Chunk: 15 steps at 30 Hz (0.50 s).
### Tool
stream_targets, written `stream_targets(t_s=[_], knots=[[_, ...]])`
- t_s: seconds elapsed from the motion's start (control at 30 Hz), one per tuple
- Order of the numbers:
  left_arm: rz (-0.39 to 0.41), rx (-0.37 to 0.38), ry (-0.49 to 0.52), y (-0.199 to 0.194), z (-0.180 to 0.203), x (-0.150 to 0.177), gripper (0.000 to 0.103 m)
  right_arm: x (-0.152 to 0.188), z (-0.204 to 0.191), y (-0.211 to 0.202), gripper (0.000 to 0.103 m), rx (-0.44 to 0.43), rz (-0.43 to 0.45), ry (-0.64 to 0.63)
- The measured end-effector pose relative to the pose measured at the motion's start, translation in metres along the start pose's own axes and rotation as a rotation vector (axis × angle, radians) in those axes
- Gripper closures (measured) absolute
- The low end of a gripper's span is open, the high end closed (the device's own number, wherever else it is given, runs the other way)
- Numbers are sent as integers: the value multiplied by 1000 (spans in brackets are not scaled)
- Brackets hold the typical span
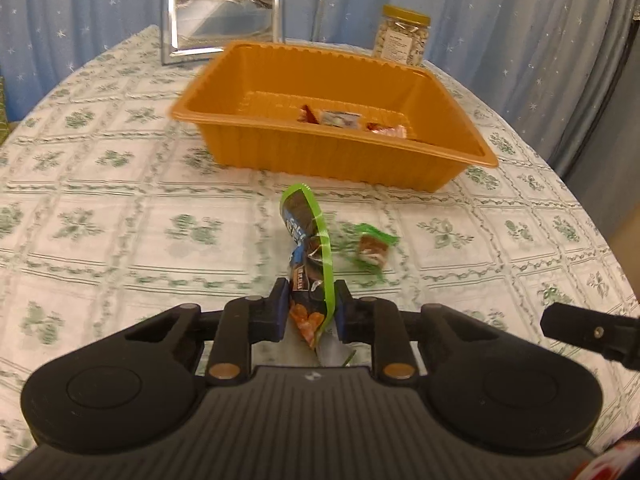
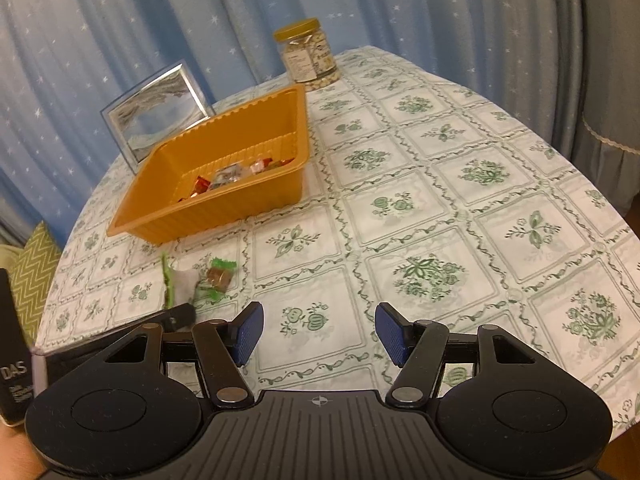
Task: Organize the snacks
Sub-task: 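Grasp the green-edged packet with the left gripper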
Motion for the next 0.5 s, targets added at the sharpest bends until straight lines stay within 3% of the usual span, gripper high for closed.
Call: stream_targets(t_s=[0.23,0.5], knots=[[7,-73,18,-15,-32,6,83,-5,-25,27,41,-30,-23,-90],[15,-79,-4,-20,-51,6,83,-22,-60,64,41,-75,-33,-160]])
Point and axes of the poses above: each gripper's, at about its wrist camera, not at the fingertips, and y roughly the way its jaws point, z to its right, x to its underside, the point moved 3 cm from there along y, roughly the way its jaws point, and after that the axes turned 11 degrees about -z, right-handed, at the moved point
